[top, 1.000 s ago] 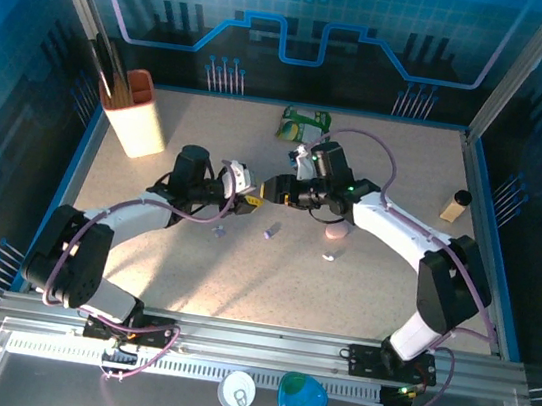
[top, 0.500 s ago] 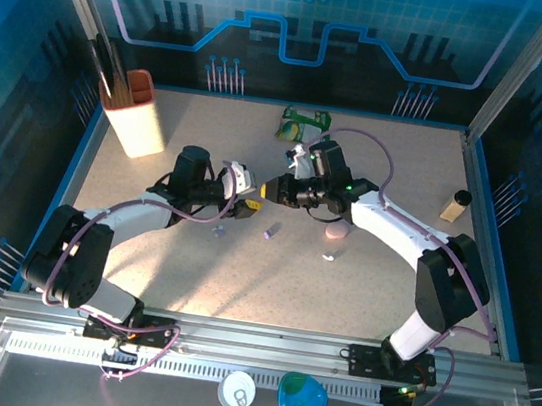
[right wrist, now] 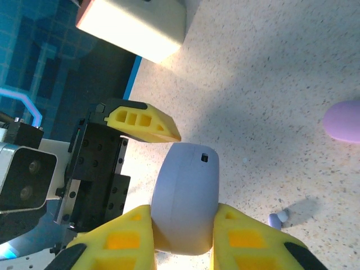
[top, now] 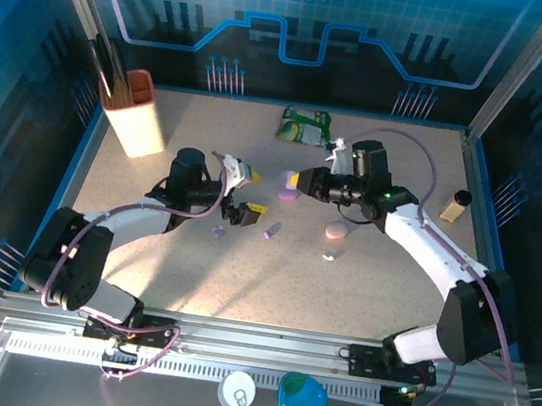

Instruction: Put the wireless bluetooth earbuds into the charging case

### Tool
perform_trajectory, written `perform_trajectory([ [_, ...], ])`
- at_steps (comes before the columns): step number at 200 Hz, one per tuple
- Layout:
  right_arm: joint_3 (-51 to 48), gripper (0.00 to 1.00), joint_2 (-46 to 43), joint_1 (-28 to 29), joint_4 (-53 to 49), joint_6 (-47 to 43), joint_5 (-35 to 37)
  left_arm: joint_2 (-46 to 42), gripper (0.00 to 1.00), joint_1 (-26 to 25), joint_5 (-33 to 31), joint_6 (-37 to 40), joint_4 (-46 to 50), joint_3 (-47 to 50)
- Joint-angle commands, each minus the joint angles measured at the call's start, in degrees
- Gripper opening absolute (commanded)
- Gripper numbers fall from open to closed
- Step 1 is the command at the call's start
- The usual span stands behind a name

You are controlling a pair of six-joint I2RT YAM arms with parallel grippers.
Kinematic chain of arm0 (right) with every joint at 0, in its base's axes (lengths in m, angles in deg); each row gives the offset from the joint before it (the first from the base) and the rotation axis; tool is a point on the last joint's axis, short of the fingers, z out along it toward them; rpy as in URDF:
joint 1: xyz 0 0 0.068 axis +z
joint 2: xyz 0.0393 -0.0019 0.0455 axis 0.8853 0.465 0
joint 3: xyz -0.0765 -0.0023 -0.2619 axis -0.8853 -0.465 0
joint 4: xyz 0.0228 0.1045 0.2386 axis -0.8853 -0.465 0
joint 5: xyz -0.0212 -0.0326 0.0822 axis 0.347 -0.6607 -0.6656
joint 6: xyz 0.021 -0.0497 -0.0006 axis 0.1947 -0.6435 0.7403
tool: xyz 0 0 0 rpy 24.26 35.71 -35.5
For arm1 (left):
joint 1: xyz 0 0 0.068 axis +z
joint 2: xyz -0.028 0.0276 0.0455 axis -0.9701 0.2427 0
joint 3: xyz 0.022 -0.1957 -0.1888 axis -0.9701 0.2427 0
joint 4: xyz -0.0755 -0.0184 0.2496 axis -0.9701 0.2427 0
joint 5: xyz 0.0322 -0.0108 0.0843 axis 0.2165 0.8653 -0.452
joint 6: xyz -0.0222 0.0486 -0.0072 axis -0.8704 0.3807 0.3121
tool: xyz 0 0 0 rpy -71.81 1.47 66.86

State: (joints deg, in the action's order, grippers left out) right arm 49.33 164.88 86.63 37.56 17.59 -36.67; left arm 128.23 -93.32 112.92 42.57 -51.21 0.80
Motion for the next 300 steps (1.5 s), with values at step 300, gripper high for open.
perform_trajectory([
  [300, -16.2, 0.19, -7.8, -1.4, 50.7, 43.3, -22.4, 11.5, 0.9, -2.7, 12.8, -16.9, -50.5, -3.2],
])
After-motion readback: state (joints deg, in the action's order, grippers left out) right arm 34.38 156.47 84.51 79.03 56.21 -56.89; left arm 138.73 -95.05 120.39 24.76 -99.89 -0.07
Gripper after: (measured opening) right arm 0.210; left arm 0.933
